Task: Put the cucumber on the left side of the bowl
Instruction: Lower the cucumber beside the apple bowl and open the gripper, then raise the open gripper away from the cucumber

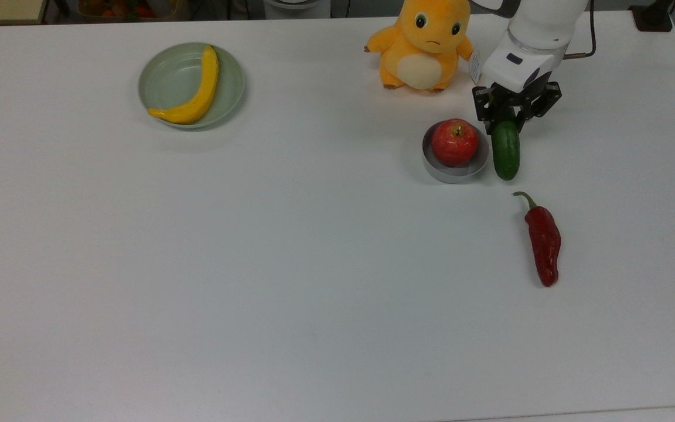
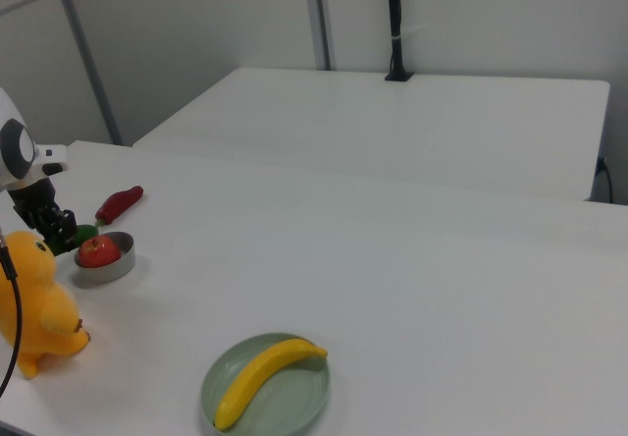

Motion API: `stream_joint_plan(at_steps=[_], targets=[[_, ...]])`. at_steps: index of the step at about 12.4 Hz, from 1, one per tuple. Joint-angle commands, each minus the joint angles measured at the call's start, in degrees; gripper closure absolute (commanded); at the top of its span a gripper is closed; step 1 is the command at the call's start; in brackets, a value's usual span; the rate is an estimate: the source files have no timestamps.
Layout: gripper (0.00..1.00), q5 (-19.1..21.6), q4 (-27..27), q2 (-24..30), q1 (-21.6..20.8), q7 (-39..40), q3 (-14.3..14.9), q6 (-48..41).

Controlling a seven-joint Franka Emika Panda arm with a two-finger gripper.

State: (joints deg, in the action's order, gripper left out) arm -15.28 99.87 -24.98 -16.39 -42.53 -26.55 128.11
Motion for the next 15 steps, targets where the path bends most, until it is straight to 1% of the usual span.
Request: stream_joint_plan(at_steps=[1, 2, 3, 4, 7, 10, 11, 13, 14, 15], targets=[[0.27, -1.24, -0.38, -0.07, -0.75, -1.24, 0.45, 0.64], [0.12, -1.24, -0.38, -0.07, -0.75, -1.15, 0.54, 0.64], [0.03, -1.33, -0.47, -0.07, -0.75, -1.15, 0.54, 0.64], [0.00, -1.33, -0.55, -0.07, -0.67, -1.15, 0.54, 0.64], [0.00, -1.24, -0.73, 0.20, -0.23, -1.24, 0.54, 0.47], [0.00, -1.15, -1.52, 3.35, 1.52, -0.36, 1.32, -0.32], [0.00, -0.63, -1.52, 4.84, 2.05, 1.99, 1.85, -0.76], [0.00, -0.19, -3.09, 6.52, 2.06, 6.21, 4.83, -5.31], [0.00, -0.10, -3.45, 7.14, 2.15, 6.93, 5.45, -7.68], [0.00, -0.19, -3.72, 8.01, 3.37, 7.28, 6.33, -10.31]])
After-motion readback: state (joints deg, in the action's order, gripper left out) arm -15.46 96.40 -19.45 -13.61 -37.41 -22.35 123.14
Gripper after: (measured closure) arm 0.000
